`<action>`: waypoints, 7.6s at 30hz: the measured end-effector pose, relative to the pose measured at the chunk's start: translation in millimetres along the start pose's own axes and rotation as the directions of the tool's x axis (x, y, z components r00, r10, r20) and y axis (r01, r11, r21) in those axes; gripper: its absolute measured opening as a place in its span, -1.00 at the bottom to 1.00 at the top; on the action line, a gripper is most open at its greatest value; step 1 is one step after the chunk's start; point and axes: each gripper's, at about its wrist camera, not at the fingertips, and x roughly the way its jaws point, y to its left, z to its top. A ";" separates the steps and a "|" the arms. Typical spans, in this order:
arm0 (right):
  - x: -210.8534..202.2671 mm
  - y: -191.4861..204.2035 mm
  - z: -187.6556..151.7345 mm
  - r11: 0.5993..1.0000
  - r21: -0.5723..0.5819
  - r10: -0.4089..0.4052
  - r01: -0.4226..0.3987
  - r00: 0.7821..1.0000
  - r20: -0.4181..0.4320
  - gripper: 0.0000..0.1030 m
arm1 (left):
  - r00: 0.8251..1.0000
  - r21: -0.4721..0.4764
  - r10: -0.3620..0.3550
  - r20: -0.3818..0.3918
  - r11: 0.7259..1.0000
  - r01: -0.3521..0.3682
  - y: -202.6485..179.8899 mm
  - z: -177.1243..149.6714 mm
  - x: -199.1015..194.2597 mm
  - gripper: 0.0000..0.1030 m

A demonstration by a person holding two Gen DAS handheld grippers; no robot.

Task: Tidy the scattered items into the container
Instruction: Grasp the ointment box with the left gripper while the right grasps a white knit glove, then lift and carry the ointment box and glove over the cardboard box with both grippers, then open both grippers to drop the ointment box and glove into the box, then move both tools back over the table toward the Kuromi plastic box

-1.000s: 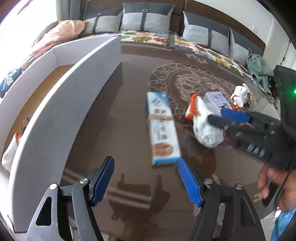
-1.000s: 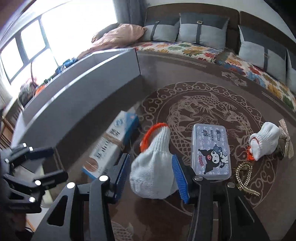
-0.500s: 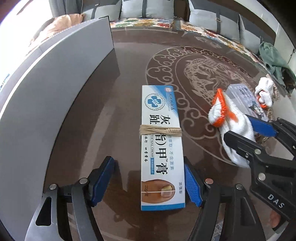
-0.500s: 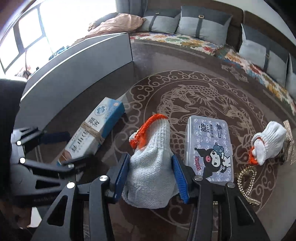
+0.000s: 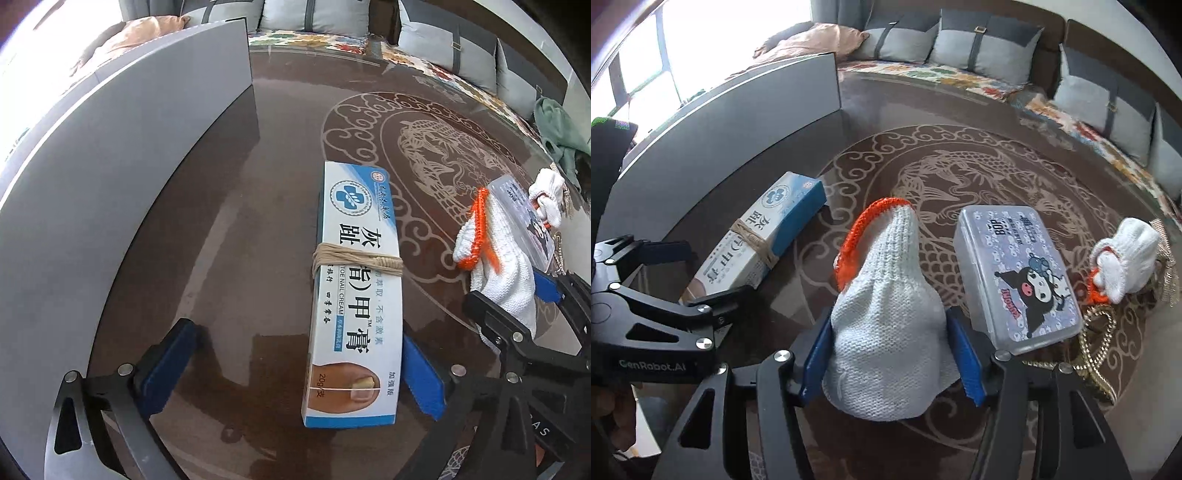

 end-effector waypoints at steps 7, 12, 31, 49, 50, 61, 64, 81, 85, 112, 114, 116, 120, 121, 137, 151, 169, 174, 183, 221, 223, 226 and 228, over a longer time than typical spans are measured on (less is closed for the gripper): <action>1.3 0.8 -6.5 0.999 0.034 -0.037 0.035 0.998 0.060 0.20 | 1.000 0.013 -0.011 0.022 1.000 0.011 -0.6 -2.4 -1.4 1.00; -0.3 1.1 -4.7 0.997 0.052 -0.058 0.057 0.998 0.012 -0.03 | 0.998 0.074 -0.040 0.038 0.997 0.037 -9.6 -4.9 -12.2 0.31; -67.2 5.4 -96.1 0.908 0.415 0.024 -0.066 0.994 0.104 -0.36 | 0.967 0.150 -0.244 0.078 0.962 0.230 -14.6 -83.5 -69.7 -0.21; -100.9 11.2 -137.5 0.886 0.463 -0.041 -0.034 0.988 0.149 -0.36 | 0.956 0.240 -0.276 0.104 0.939 0.245 -18.2 -118.0 -92.9 -0.21; -102.9 10.9 -138.8 0.884 0.466 -0.045 -0.033 0.987 0.156 -0.36 | 0.955 0.247 -0.277 0.104 0.938 0.245 -19.9 -118.9 -93.5 -0.21; -108.6 12.6 -143.2 0.886 0.464 -0.067 -0.017 0.984 0.164 -0.36 | 0.956 0.261 -0.279 0.091 0.933 0.247 -22.7 -123.6 -91.6 -0.21; -109.9 14.4 -143.1 0.887 0.461 -0.072 -0.013 0.984 0.164 -0.36 | 0.955 0.256 -0.283 0.086 0.933 0.253 -21.0 -124.0 -90.6 -0.21; -116.6 18.5 -140.9 0.892 0.452 -0.106 0.019 0.980 0.168 -0.35 | 0.952 0.234 -0.299 0.067 0.932 0.276 -15.9 -126.5 -89.8 -0.21; -117.5 20.7 -139.3 0.894 0.447 -0.104 0.020 0.981 0.164 -0.35 | 0.947 0.230 -0.311 0.077 0.930 0.286 -12.9 -126.2 -95.6 -0.21; -134.7 103.3 -32.7 0.954 0.266 0.069 -0.138 0.965 0.254 -0.35 | 0.906 0.074 -0.320 0.278 0.947 0.312 90.0 -82.8 -183.1 -0.21; -139.6 116.3 -8.1 0.957 0.234 0.098 -0.169 0.953 0.287 -0.35 | 0.904 0.041 -0.298 0.305 0.953 0.301 110.7 -69.5 -191.4 -0.21; -141.3 129.7 19.2 0.960 0.197 0.131 -0.199 0.941 0.311 -0.35 | 0.901 -0.005 -0.266 0.342 0.958 0.285 138.3 -54.6 -200.4 -0.21; -128.8 162.3 75.4 0.969 0.092 0.186 -0.227 0.926 0.327 -0.35 | 0.904 -0.104 -0.157 0.397 0.971 0.214 195.1 -20.8 -201.5 -0.21; -122.7 170.2 89.2 0.968 0.075 0.201 -0.238 0.923 0.328 -0.35 | 0.908 -0.131 -0.131 0.399 0.971 0.198 208.6 -14.0 -198.9 -0.21; 24.6 262.1 250.2 0.960 0.039 0.273 -0.276 0.960 0.067 0.02 | 0.991 -0.379 0.020 0.134 0.925 0.032 313.7 60.1 -88.9 0.51; 15.0 215.1 222.7 0.920 0.217 0.307 -0.326 0.945 0.115 0.02 | 0.987 -0.406 0.056 0.152 0.914 0.011 306.2 32.7 -99.2 0.52; -26.3 253.2 214.9 0.916 0.059 0.386 -0.398 0.910 0.153 0.02 | 0.975 -0.394 0.124 0.187 0.918 -0.041 293.2 15.9 -135.6 0.52; -34.9 259.5 212.9 0.919 0.042 0.381 -0.391 0.912 0.153 0.02 | 0.971 -0.399 0.141 0.194 0.915 -0.053 295.4 10.9 -144.5 0.52; -57.8 256.4 200.0 0.925 0.023 0.369 -0.379 0.911 0.186 0.02 | 0.966 -0.380 0.148 0.214 0.923 -0.057 281.8 0.8 -161.2 0.52; -156.2 -64.8 -198.0 0.697 0.696 -0.328 0.174 0.940 0.093 0.02 | 0.967 0.196 -0.254 0.037 0.950 0.242 -96.7 -102.1 -93.3 0.57; -159.3 -72.2 -202.5 0.681 0.708 -0.344 0.188 0.935 0.083 0.02 | 0.968 0.183 -0.251 0.027 0.953 0.242 -101.3 -102.9 -84.2 0.57; -159.4 -74.8 -206.6 0.680 0.700 -0.363 0.219 0.930 0.062 0.02 | 0.967 0.162 -0.255 0.010 0.955 0.250 -98.1 -104.8 -75.0 0.57; -157.4 -74.4 -206.9 0.676 0.701 -0.367 0.229 0.929 0.050 0.02 | 0.969 0.166 -0.246 0.004 0.956 0.242 -97.7 -107.7 -70.5 0.57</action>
